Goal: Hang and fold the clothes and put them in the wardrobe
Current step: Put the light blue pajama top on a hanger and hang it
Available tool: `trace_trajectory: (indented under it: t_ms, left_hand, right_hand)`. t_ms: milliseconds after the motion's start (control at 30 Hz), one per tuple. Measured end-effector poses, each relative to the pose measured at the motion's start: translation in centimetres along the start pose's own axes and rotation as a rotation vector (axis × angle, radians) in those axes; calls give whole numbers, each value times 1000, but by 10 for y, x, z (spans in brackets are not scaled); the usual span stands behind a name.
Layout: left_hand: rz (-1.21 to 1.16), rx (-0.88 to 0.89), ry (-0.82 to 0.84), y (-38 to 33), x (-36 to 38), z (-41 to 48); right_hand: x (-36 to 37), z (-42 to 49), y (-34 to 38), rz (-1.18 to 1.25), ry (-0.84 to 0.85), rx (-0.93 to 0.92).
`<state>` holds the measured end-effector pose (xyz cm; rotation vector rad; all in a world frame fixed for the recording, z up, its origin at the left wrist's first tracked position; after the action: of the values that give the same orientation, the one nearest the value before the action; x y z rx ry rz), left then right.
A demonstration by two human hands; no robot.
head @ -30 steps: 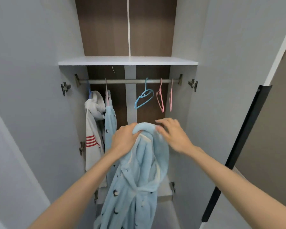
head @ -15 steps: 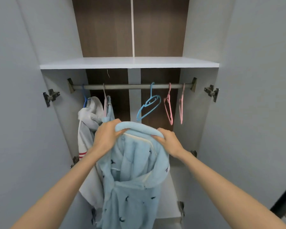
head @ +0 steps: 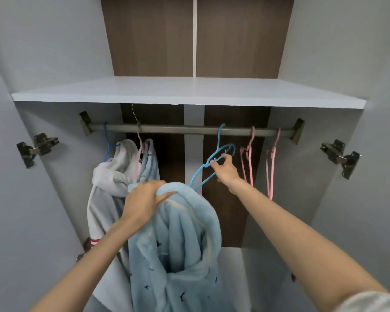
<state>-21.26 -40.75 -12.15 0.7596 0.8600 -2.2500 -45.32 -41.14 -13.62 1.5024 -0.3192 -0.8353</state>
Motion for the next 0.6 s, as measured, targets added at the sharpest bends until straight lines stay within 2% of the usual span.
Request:
trace_trajectory:
  t_ms: [133, 333, 467, 600]
  left_hand:
    - [-24, 0, 4, 7, 13, 16]
    - [13, 13, 62, 19, 33, 27]
    - [-46, -26, 82, 30, 42, 31]
    - [-43, -85, 82, 38, 48, 36]
  right_hand:
    - [31, 41, 0, 102, 25, 196]
    - [51, 74, -10, 193, -45, 333]
    - [44, 87, -13, 211, -163, 305]
    - [32, 88, -6, 143, -176, 185]
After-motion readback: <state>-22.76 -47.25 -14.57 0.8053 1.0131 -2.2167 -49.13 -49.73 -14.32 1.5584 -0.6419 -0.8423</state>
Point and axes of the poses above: each hand's wrist, its own z-axis towards the middle knuckle, its own x-axis out of the palm, y = z × x, the point moved 7 cm from there along z, towards the middle knuckle, and after that the axes turned 14 degrees about -y, right-handed, at the moved point
